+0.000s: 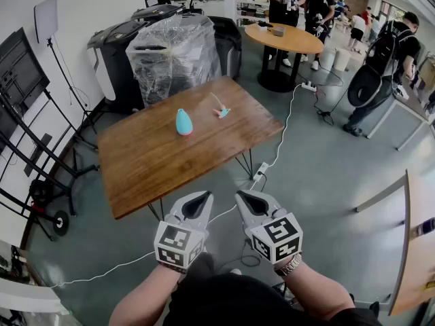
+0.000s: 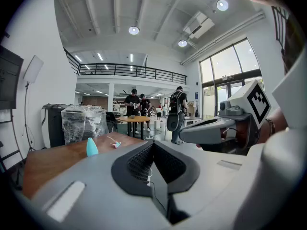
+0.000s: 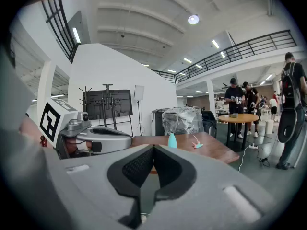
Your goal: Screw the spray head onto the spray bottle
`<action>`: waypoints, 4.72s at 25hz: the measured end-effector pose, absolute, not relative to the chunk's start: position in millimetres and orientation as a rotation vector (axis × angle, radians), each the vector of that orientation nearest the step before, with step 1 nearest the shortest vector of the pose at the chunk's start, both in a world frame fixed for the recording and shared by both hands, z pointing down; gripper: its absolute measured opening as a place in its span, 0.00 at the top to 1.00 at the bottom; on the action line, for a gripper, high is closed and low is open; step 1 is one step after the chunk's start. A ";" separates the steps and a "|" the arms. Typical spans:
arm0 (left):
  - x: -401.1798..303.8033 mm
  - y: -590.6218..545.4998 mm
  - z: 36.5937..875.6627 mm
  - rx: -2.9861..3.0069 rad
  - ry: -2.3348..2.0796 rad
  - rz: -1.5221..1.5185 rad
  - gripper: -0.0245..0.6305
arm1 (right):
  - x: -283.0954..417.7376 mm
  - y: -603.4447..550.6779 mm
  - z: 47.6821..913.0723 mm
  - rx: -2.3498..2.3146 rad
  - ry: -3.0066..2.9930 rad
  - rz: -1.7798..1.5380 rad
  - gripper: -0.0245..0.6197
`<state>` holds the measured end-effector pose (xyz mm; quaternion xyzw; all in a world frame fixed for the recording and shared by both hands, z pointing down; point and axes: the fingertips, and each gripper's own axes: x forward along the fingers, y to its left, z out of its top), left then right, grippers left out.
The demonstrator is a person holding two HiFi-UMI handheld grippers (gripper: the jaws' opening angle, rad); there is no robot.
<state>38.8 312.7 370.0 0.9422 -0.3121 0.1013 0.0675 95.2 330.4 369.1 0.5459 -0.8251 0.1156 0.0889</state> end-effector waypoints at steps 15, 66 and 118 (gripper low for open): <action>27.2 146.0 396.0 2.849 -0.788 0.326 0.93 | 75.8 166.2 385.8 1.684 -2.318 0.374 0.97; 191.9 -175.7 655.4 2.445 -0.904 0.987 0.77 | 245.3 -95.2 509.5 1.208 -2.302 0.626 0.97; 127.3 -105.2 466.9 2.392 -0.470 0.469 0.85 | 144.5 -119.6 494.7 0.773 -1.697 -0.625 0.67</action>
